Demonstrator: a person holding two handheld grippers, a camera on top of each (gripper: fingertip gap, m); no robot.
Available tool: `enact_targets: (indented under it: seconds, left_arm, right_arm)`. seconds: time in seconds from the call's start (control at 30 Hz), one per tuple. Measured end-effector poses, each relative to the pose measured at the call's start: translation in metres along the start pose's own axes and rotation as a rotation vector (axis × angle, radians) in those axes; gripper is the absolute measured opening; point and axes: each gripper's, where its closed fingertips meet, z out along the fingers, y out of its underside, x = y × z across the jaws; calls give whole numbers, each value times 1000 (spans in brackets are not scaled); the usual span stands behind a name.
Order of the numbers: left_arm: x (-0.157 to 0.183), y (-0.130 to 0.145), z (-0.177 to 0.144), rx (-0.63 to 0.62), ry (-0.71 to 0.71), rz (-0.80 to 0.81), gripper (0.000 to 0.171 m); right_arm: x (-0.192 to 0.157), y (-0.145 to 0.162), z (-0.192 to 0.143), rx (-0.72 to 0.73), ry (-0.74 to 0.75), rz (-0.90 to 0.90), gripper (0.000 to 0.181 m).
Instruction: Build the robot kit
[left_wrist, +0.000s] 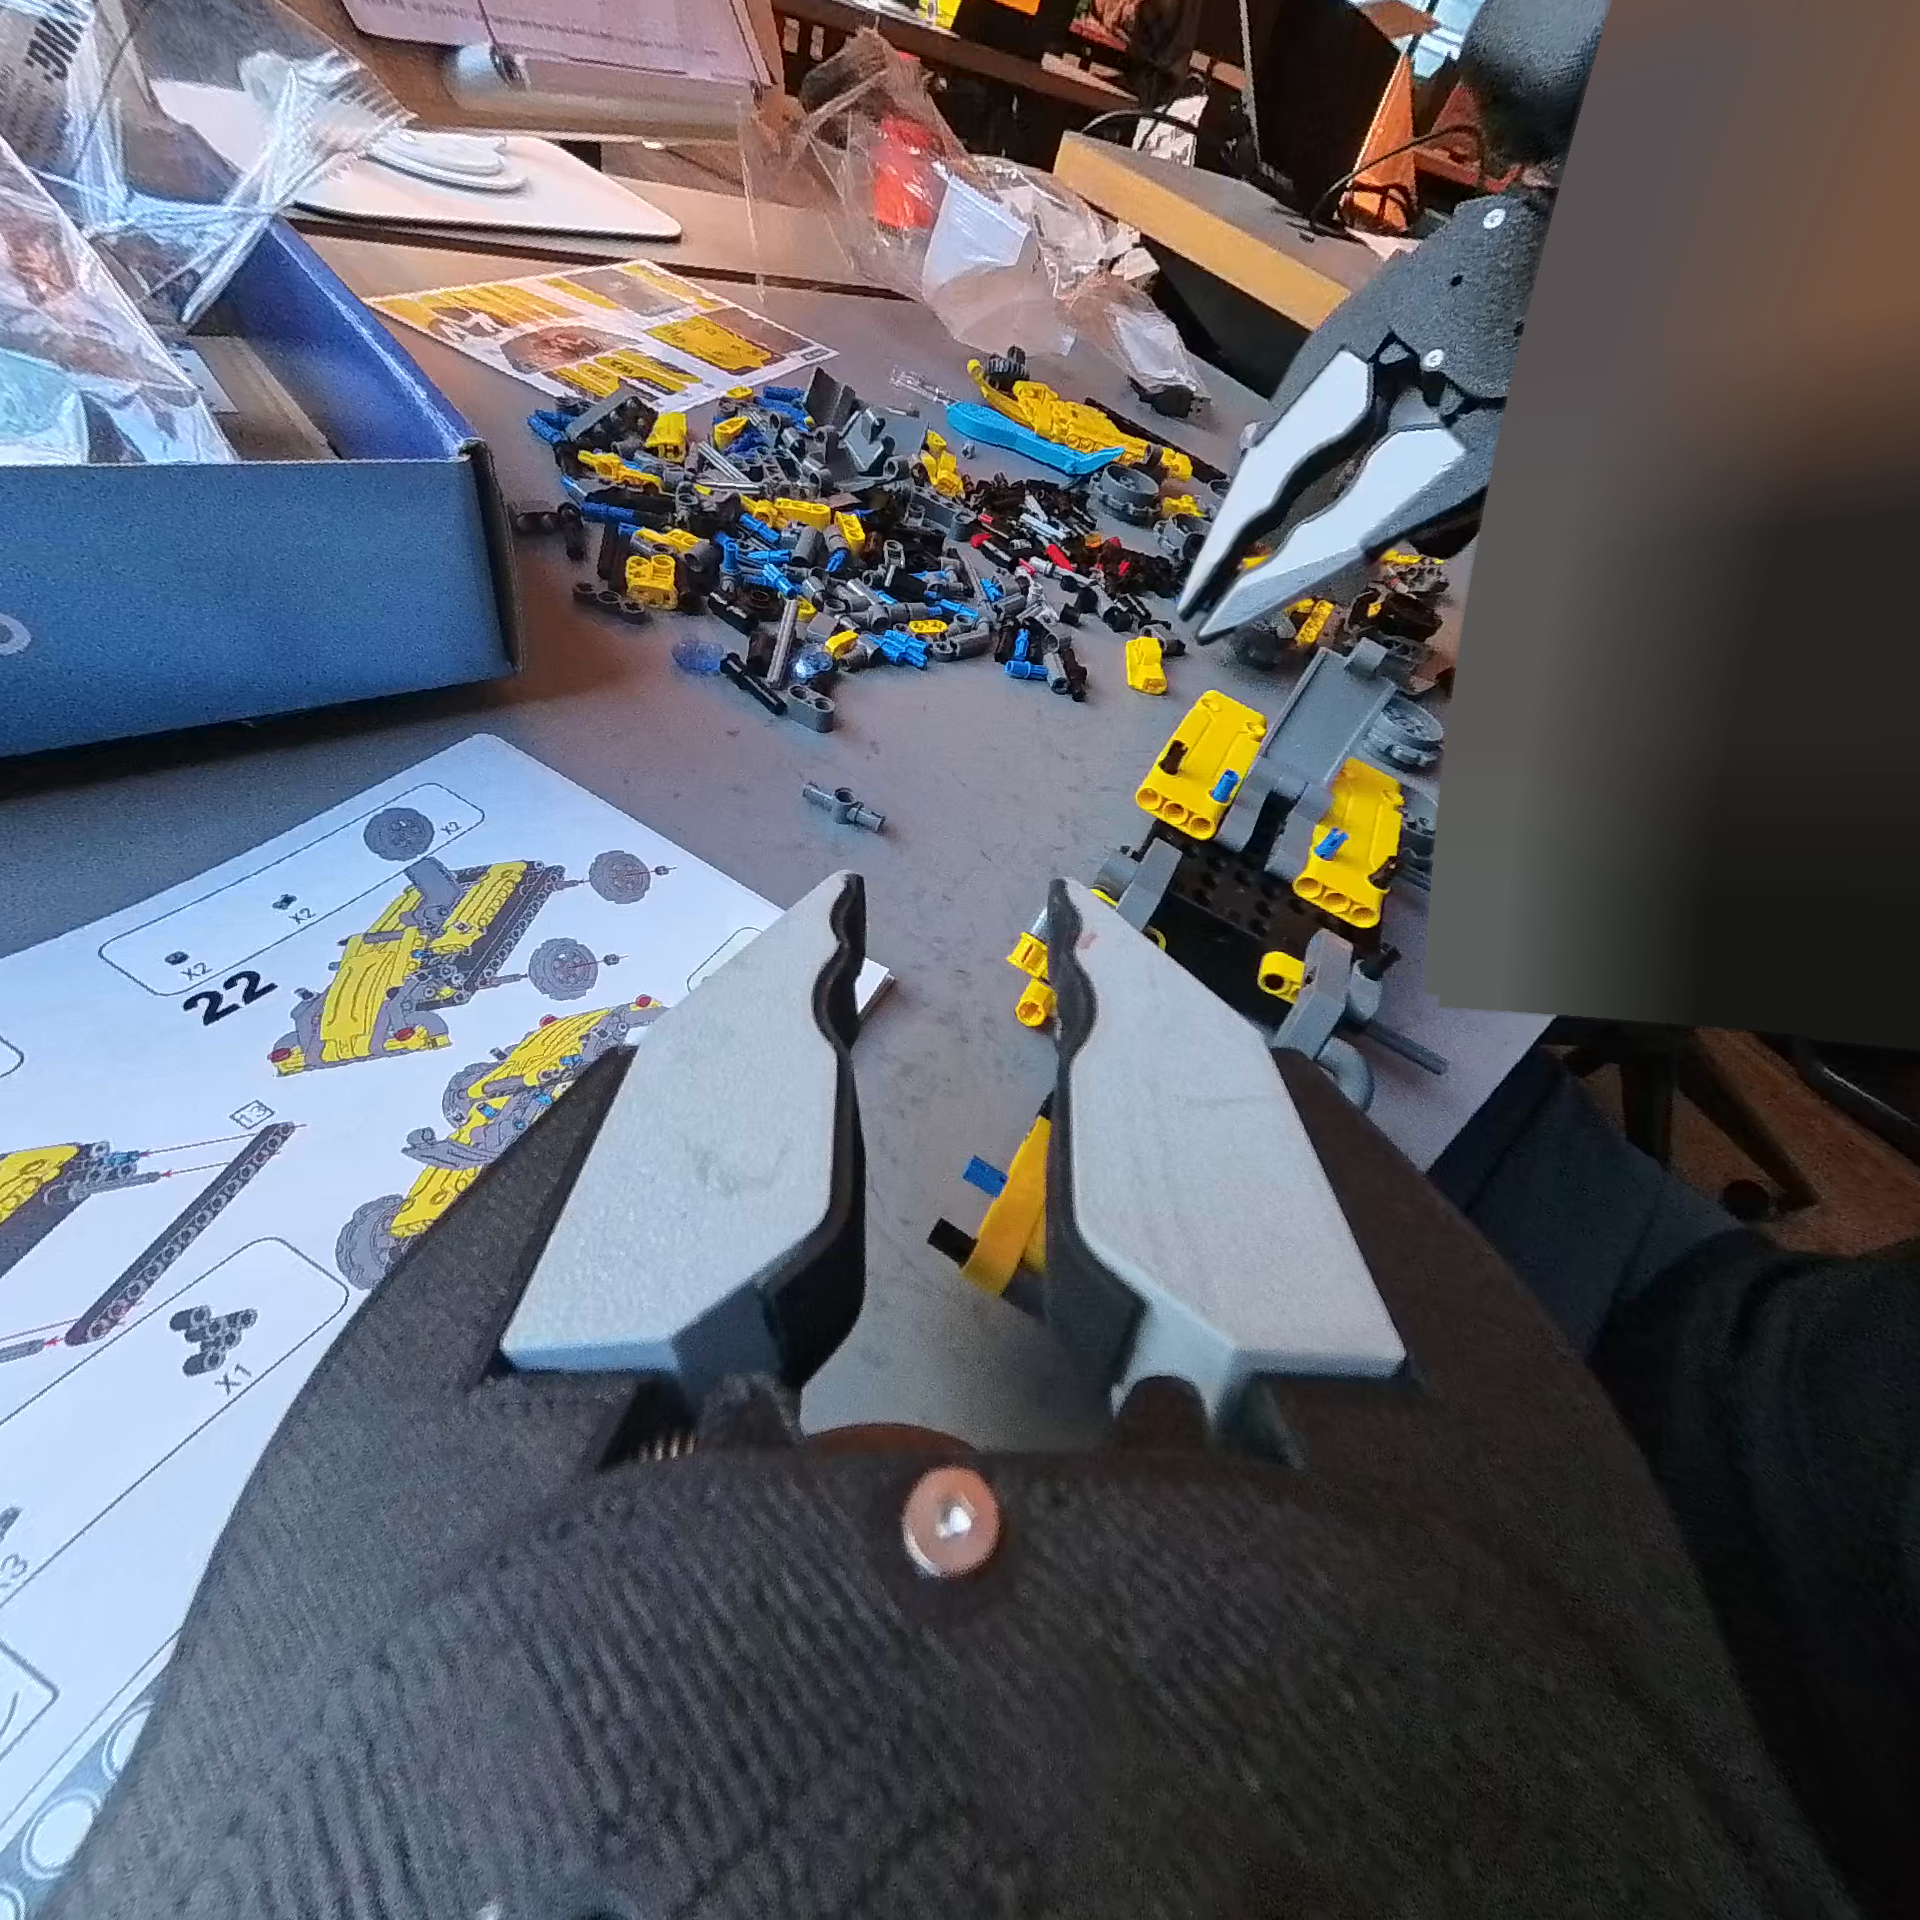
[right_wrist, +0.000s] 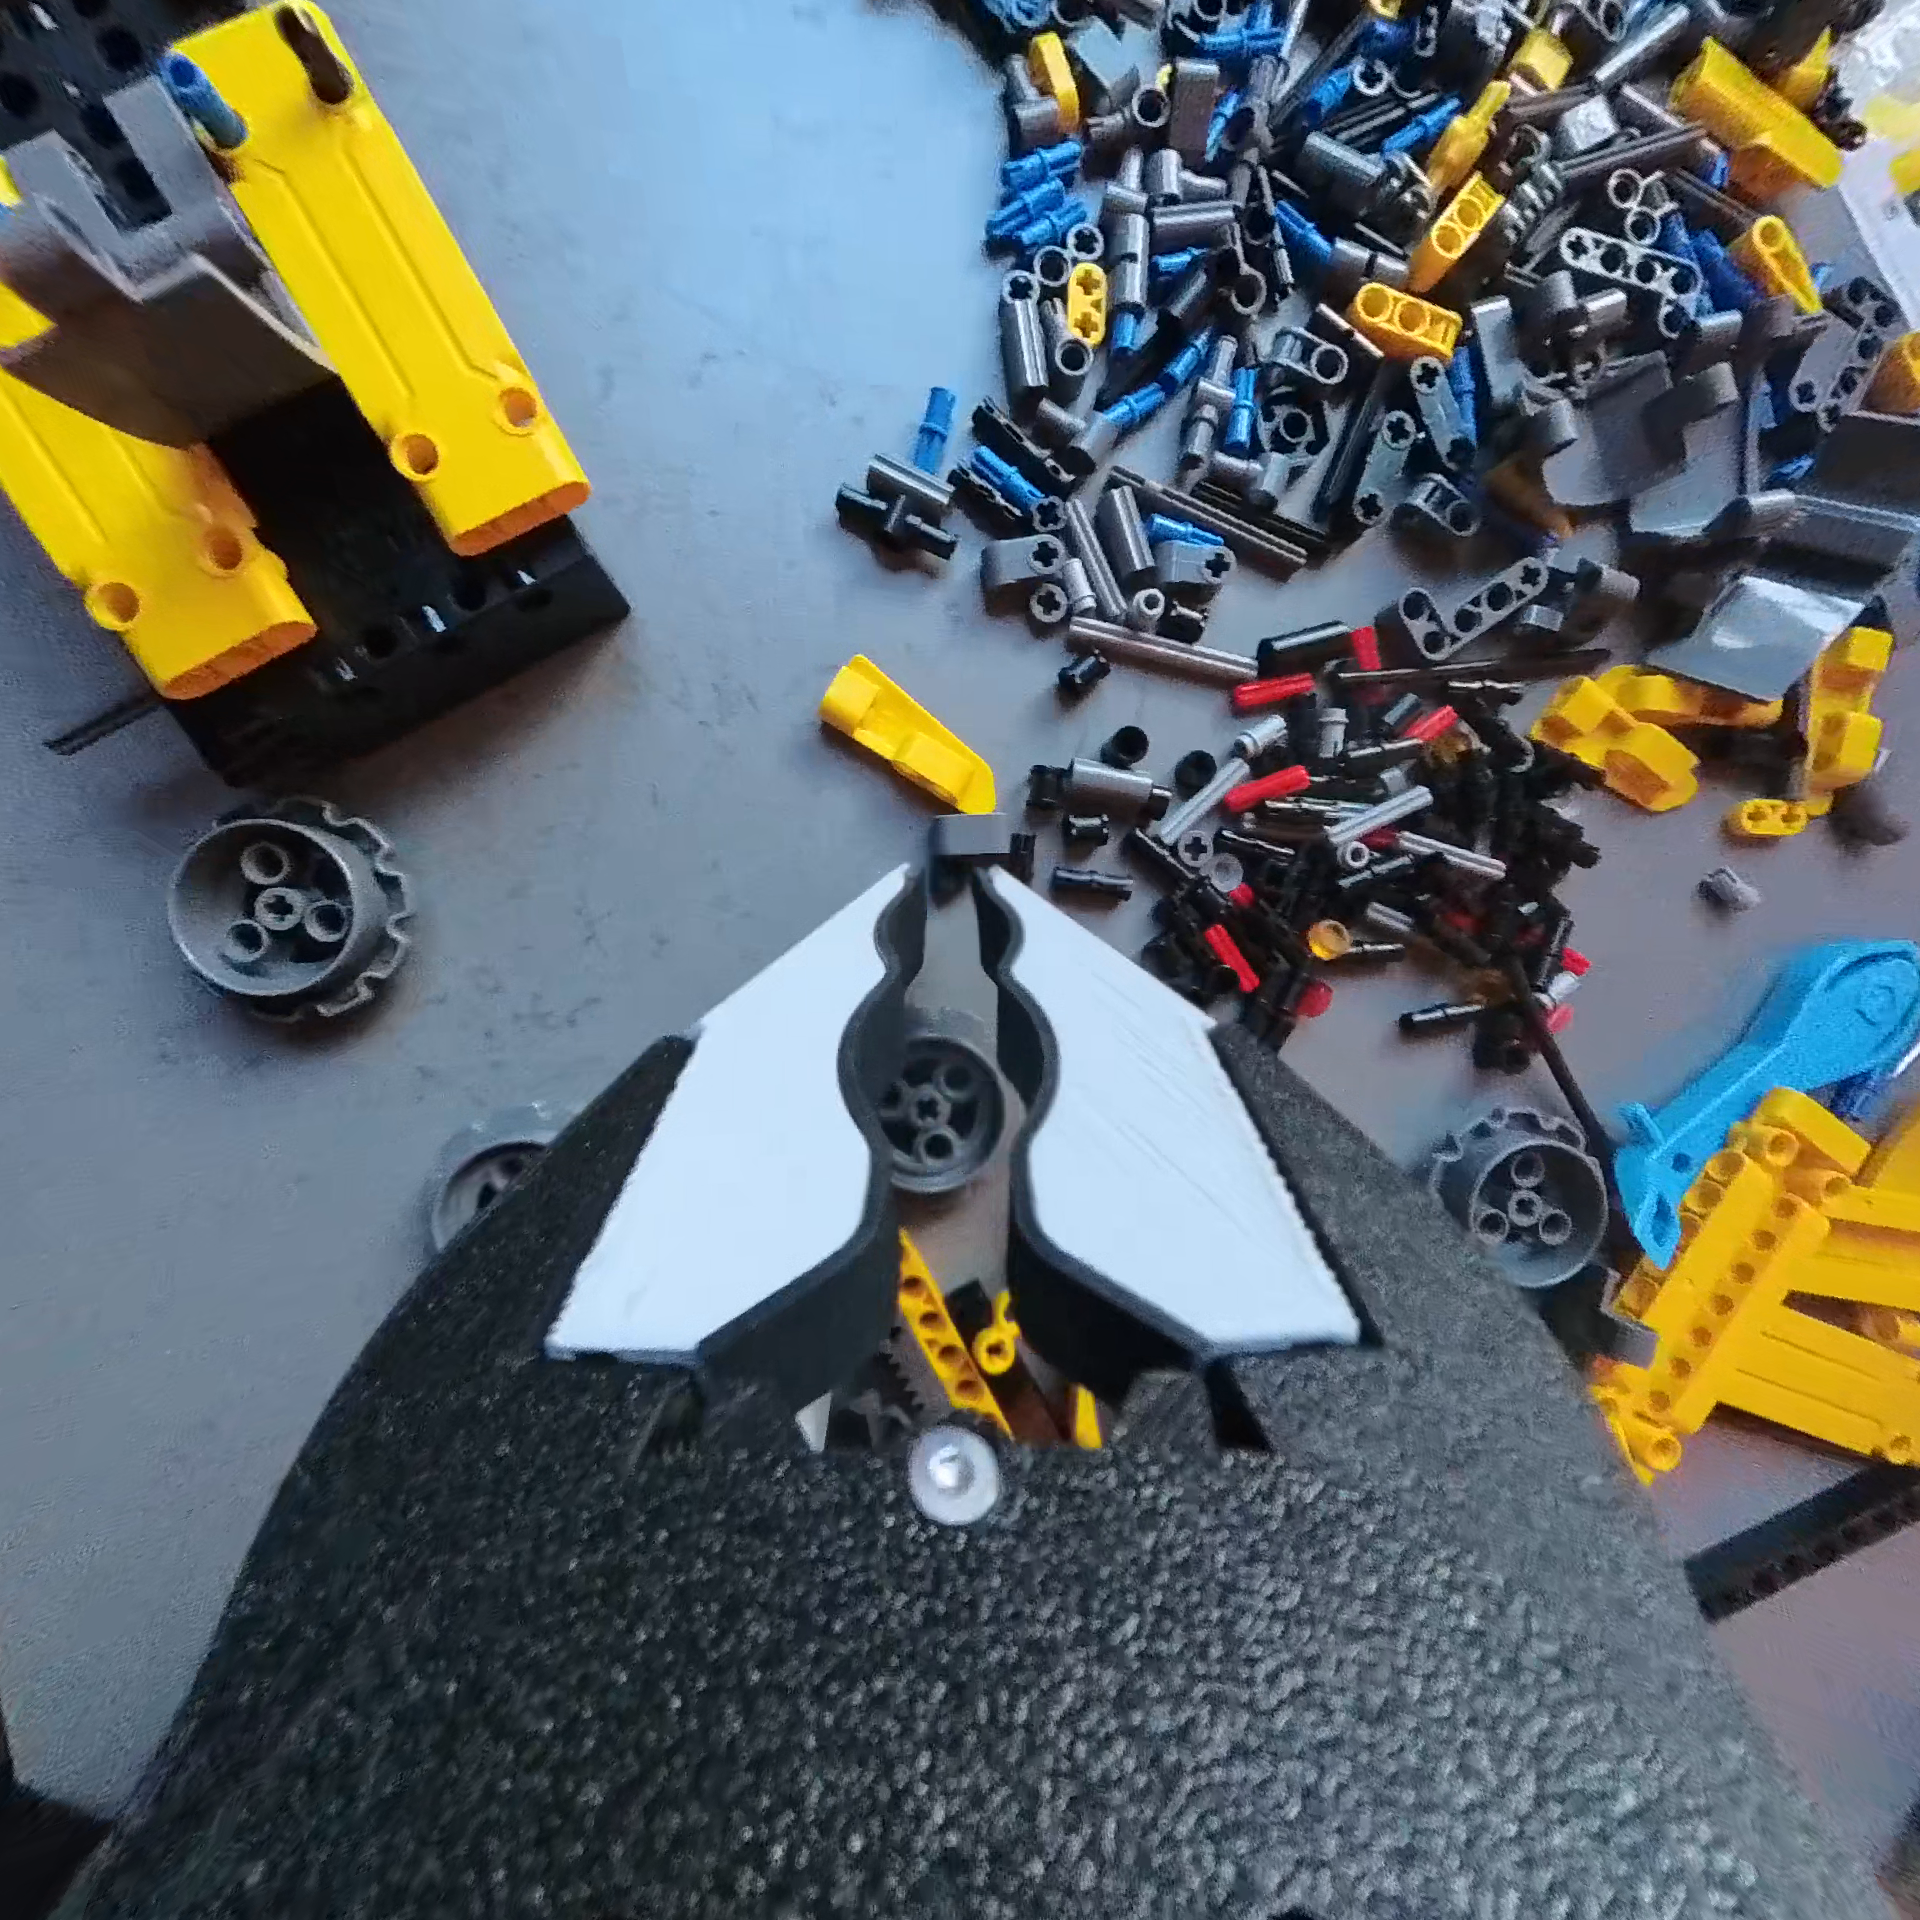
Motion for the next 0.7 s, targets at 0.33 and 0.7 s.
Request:
enact_targets:
  seconds: [0.33,0.7]
  left_arm:
    - [0,0,0,-1,1,0,32]
    - [1,1,1,-7,-8,15,32]
  right_arm:
    - [-2,5,7,-30,-19,10,6]
    - [-41,28,-58,-6,98,22,6]
